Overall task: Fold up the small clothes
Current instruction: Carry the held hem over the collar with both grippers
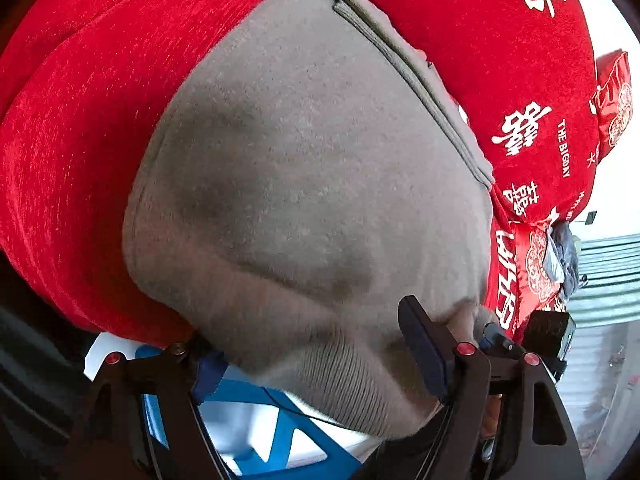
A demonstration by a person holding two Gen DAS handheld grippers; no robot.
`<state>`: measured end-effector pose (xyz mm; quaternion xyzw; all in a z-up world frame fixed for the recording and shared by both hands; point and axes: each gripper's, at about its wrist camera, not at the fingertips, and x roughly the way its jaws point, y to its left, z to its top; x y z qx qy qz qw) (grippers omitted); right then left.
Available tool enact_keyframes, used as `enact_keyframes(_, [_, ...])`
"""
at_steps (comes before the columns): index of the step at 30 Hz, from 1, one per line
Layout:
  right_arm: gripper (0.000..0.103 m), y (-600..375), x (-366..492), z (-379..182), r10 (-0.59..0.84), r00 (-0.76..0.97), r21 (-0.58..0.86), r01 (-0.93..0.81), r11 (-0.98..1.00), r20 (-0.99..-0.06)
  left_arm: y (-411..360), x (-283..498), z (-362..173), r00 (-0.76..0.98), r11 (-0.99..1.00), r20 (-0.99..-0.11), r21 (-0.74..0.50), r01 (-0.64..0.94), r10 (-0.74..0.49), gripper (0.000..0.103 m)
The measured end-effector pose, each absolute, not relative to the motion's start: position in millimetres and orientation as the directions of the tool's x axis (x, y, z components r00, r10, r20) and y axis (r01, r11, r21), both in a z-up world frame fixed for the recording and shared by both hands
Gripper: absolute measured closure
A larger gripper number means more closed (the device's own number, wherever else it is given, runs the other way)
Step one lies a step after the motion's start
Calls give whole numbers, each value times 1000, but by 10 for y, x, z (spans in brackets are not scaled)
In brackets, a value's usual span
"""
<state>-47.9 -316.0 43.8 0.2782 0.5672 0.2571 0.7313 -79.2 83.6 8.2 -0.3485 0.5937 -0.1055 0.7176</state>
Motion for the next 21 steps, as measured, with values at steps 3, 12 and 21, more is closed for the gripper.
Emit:
enact_keyframes(3, [75,-3114,-487,455,668,222,668,-85,739,-711,821,-812,123,276,780,-809,-581,-234,-519,75])
enact_keyframes(12, [94,-3058,-633,772,704,244,672,-213,710,-667,882,-946,311,308,778,-782,-605,-170,-541,84])
enact_keyframes(21, [94,-3270,-415,1284,769,379,751,-232,618,-515,993,-767,802,410,740,-704,-666,-95,-581,84])
